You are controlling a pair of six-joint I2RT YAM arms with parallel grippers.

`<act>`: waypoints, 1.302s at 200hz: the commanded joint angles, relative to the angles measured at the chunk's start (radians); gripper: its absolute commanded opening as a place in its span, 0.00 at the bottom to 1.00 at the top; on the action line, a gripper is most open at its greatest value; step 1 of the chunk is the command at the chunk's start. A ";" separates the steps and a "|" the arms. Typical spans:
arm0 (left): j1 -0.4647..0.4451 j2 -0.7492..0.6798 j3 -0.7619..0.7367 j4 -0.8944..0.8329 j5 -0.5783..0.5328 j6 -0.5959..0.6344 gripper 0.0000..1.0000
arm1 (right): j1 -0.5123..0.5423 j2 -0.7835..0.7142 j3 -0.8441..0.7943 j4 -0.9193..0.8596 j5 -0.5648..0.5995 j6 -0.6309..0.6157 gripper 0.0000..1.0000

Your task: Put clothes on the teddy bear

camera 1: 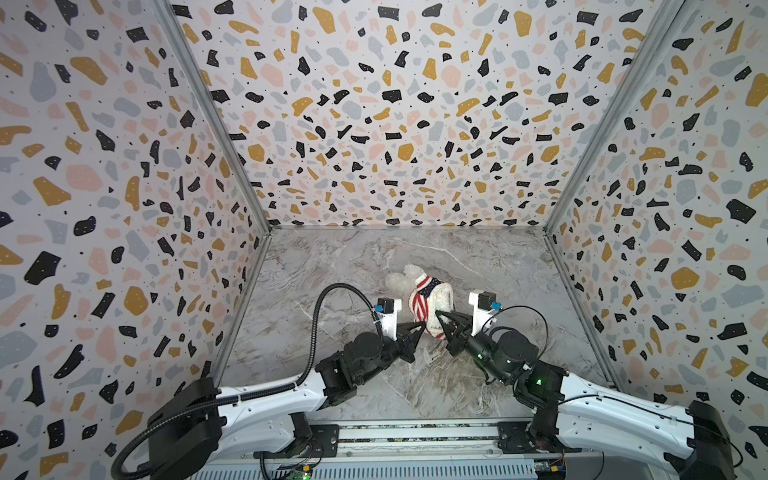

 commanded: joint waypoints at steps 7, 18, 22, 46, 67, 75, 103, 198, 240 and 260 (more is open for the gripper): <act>0.026 -0.035 -0.007 -0.002 0.037 0.068 0.01 | 0.002 -0.067 0.114 -0.075 -0.103 -0.116 0.00; 0.026 -0.053 -0.011 0.014 0.077 0.073 0.13 | -0.018 -0.075 0.128 -0.128 -0.139 -0.156 0.00; 0.026 -0.059 -0.013 0.019 0.090 0.074 0.17 | -0.027 -0.076 0.132 -0.144 -0.155 -0.172 0.00; 0.026 -0.112 -0.038 0.014 0.124 0.076 0.38 | -0.083 -0.085 0.129 -0.172 -0.254 -0.311 0.00; 0.026 -0.177 -0.066 -0.011 0.133 0.077 0.47 | -0.104 -0.112 0.107 -0.144 -0.258 -0.445 0.00; 0.026 -0.208 -0.078 -0.015 0.135 0.076 0.49 | -0.123 -0.113 0.110 -0.143 -0.277 -0.489 0.00; 0.030 -0.311 -0.088 -0.067 0.132 0.074 0.52 | -0.206 -0.083 0.121 -0.138 -0.406 -0.585 0.00; 0.243 -0.420 -0.035 -0.185 0.221 -0.133 0.33 | -0.290 -0.119 0.007 0.081 -0.699 -0.843 0.00; 0.243 -0.428 -0.012 -0.162 0.238 -0.101 0.22 | -0.292 -0.097 0.010 0.045 -0.704 -0.867 0.00; 0.243 -0.412 0.026 -0.198 0.271 -0.069 0.17 | -0.292 -0.096 0.000 0.049 -0.691 -0.870 0.00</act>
